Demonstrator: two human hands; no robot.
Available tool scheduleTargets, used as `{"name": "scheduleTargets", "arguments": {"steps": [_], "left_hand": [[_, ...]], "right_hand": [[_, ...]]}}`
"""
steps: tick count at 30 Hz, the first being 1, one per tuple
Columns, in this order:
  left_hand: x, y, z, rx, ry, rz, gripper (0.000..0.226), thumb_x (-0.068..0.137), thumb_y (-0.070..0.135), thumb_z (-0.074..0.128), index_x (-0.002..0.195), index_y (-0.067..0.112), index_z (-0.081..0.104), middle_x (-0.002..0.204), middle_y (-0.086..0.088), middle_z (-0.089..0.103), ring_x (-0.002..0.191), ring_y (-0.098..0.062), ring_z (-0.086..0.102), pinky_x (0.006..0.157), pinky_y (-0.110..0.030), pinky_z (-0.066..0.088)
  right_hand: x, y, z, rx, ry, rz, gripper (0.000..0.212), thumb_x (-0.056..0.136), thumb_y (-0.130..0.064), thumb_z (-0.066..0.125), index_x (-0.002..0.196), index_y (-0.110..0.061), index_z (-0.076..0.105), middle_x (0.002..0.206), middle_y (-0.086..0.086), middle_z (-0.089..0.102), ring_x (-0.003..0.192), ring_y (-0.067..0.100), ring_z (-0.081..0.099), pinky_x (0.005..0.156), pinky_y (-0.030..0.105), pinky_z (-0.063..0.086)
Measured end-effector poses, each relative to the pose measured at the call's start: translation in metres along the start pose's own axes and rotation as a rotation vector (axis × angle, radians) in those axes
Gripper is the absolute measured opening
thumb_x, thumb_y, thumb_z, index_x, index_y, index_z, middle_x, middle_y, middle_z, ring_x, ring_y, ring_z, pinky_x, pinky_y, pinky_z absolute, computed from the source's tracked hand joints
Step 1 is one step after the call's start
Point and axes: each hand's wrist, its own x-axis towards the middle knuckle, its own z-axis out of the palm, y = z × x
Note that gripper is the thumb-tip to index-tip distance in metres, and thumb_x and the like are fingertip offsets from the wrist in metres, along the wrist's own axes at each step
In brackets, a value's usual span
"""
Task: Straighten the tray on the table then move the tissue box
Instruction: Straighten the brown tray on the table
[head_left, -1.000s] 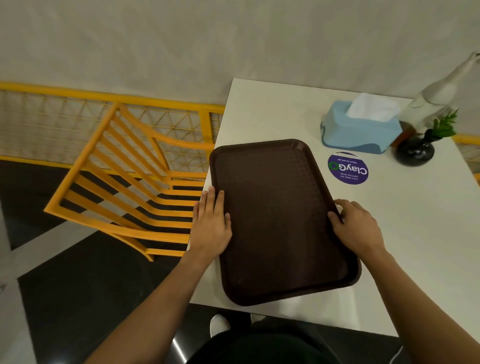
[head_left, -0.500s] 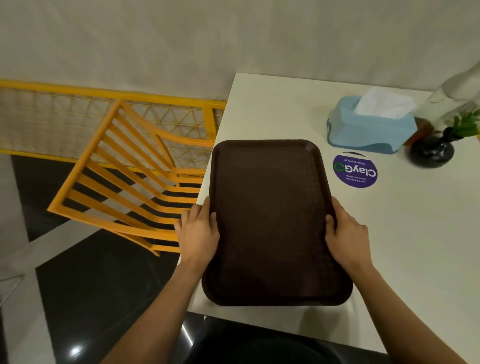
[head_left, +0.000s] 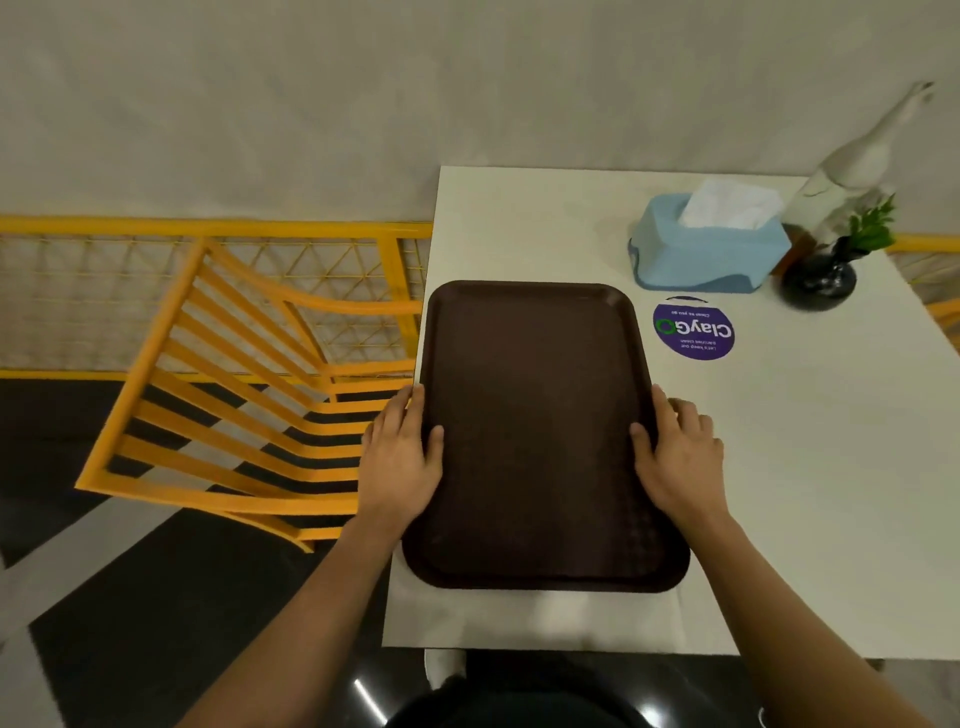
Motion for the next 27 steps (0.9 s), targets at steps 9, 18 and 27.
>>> {"name": "scheduleTargets", "arguments": {"steps": [9,18,27], "left_hand": [[-0.003,0.007,0.011,0.008,-0.102,0.056,0.075,0.104,0.048,0.035,0.162,0.012,0.002,0.17,-0.007,0.006,0.156,-0.024,0.002,0.126,-0.043,0.009],[0.001,0.013,0.022,0.015,-0.12,0.065,0.075,0.103,0.052,0.03,0.161,0.018,-0.003,0.17,-0.003,0.002,0.156,-0.022,-0.003,0.125,-0.041,0.004],[-0.003,0.009,0.023,0.002,-0.135,0.051,0.076,0.103,0.053,0.03,0.161,0.019,-0.005,0.17,-0.002,0.003,0.156,-0.021,-0.002,0.126,-0.043,0.008]], "right_hand": [[0.003,0.02,0.005,-0.069,-0.156,-0.013,0.071,0.103,-0.059,0.028,0.162,-0.026,0.007,0.166,0.007,0.024,0.151,0.032,0.021,0.119,0.063,0.01],[0.012,0.03,0.001,-0.046,-0.196,0.0,0.072,0.103,-0.06,0.024,0.162,-0.026,0.0,0.17,0.002,0.009,0.155,0.029,0.004,0.12,0.065,0.004],[0.007,0.028,0.002,-0.067,-0.205,0.01,0.071,0.103,-0.061,0.02,0.162,-0.028,-0.003,0.17,0.003,0.005,0.156,0.03,0.0,0.12,0.063,0.001]]}}
